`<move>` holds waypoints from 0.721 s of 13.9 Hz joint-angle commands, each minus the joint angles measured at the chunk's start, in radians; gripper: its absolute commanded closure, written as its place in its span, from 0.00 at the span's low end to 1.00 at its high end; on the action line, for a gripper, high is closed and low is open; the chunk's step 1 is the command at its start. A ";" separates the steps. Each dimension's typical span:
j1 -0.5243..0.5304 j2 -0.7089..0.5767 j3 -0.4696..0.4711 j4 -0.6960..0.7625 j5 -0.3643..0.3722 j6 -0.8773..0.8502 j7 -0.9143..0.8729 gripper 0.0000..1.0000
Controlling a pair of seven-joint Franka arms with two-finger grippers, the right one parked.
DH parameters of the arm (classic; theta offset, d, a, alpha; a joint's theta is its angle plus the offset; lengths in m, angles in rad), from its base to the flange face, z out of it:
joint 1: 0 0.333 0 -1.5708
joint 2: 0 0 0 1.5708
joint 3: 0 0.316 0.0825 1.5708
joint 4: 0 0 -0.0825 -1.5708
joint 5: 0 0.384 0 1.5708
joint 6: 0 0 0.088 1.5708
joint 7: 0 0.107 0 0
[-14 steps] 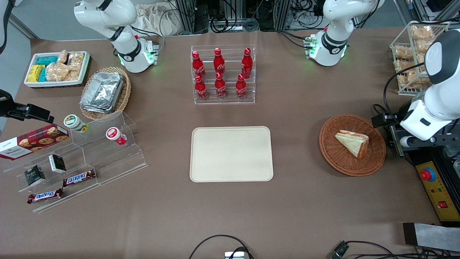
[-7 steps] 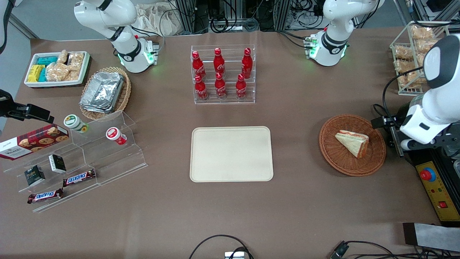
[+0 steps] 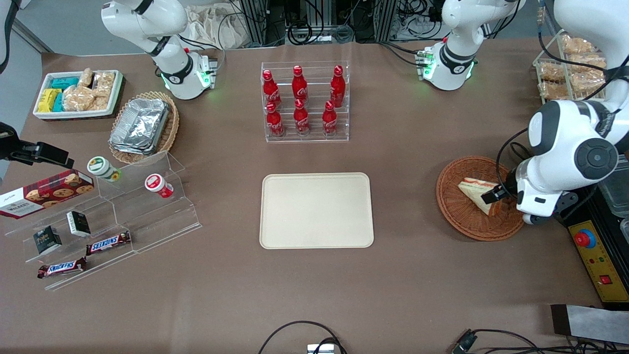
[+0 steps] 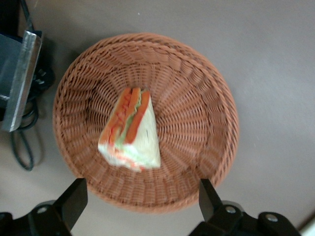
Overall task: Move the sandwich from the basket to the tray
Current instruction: 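Close the left gripper on the sandwich wrapper and lift it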
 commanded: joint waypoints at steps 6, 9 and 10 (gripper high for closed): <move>0.066 0.029 0.038 -0.193 0.014 0.335 -0.022 0.00; 0.069 0.039 0.038 -0.213 0.011 0.375 -0.023 0.00; 0.072 0.048 0.038 -0.216 0.008 0.375 -0.023 0.00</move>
